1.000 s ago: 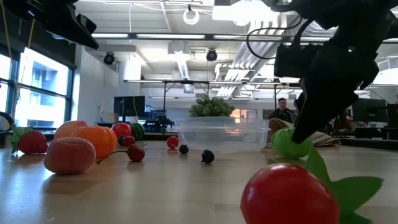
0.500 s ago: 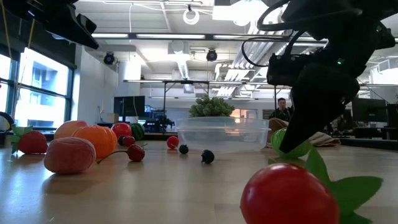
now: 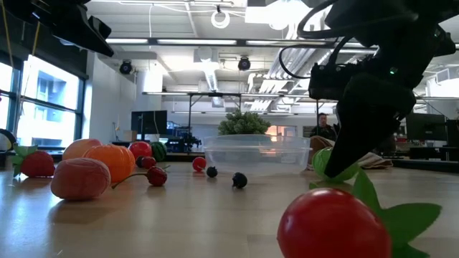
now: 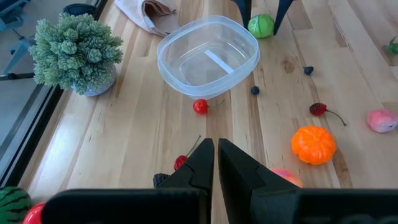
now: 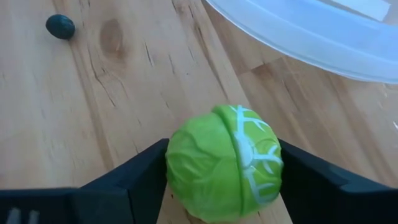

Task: Pick and placing Produce into tupperware
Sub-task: Put the cabbage into the container

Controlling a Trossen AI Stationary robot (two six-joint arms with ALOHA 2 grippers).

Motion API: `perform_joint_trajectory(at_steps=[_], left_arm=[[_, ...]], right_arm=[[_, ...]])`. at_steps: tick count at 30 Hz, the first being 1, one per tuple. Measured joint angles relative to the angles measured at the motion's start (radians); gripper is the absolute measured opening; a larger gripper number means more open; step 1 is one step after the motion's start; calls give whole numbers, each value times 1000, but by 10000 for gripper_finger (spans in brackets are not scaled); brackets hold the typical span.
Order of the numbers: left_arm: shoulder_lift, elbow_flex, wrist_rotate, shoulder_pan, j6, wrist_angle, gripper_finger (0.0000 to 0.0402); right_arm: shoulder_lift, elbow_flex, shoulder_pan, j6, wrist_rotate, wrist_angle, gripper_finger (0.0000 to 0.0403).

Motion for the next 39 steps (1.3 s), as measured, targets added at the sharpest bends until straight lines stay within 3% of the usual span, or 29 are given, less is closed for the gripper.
perform_joint_trajectory(at_steps=[27,34,39], left_arm=[[0,0,0,0,0,0,14],[0,0,0,0,0,0,14],[0,0,0,0,0,0,14]], right_arm=[[-2,12,2,-42,-26,39,232],[-3,154,3,-180,-66,5,232],[-3,341,-9,-351,10,-172,232]])
